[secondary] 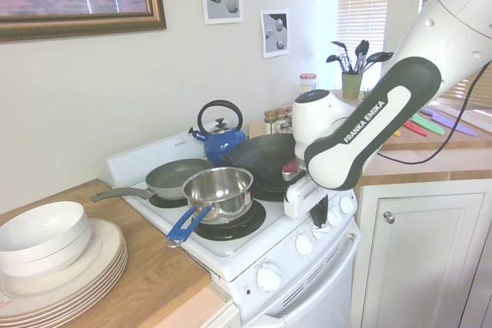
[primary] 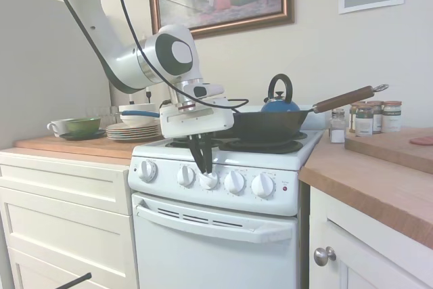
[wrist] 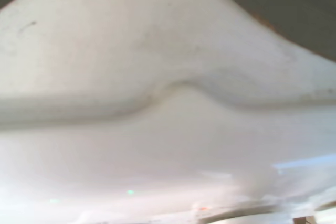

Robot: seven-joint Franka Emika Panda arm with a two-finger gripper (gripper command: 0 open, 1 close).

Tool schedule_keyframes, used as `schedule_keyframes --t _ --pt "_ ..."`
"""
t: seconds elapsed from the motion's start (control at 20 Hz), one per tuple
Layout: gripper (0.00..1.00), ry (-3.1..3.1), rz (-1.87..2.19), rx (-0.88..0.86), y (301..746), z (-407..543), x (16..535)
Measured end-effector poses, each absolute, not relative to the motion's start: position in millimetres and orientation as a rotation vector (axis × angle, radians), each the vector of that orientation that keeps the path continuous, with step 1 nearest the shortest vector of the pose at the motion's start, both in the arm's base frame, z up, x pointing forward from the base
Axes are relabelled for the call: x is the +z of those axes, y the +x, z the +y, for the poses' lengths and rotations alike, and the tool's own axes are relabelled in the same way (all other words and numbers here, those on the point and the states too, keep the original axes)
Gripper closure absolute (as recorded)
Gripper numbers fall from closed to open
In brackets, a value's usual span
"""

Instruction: Turn on the stove on the top left

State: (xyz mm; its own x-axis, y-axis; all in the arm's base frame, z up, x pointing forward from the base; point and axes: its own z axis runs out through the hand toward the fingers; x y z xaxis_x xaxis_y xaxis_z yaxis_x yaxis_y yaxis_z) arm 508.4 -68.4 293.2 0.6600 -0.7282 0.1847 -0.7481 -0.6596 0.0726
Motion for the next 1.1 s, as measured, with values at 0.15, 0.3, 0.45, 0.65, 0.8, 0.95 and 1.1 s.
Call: schedule_keyframes --t 0.15,0.3,0.45,0.65,0.8,0.95,1.1 --pt "1.0 2.731 -1.226 0.209 508.5 -67.1 293.2" --pt "1.0 2.732 -1.232 0.208 508.6 -66.7 293.2" --pt "1.0 2.739 -1.235 0.212 509.5 -63.5 293.5" --pt "1.0 2.741 -1.242 0.208 509.7 -61.3 292.0" --pt "1.0 2.743 -1.267 0.199 508.9 -61.3 290.0" --pt "1.0 2.745 -1.282 0.197 509.0 -61.4 290.2" --pt "1.0 2.752 -1.299 0.191 509.1 -61.8 290.4"
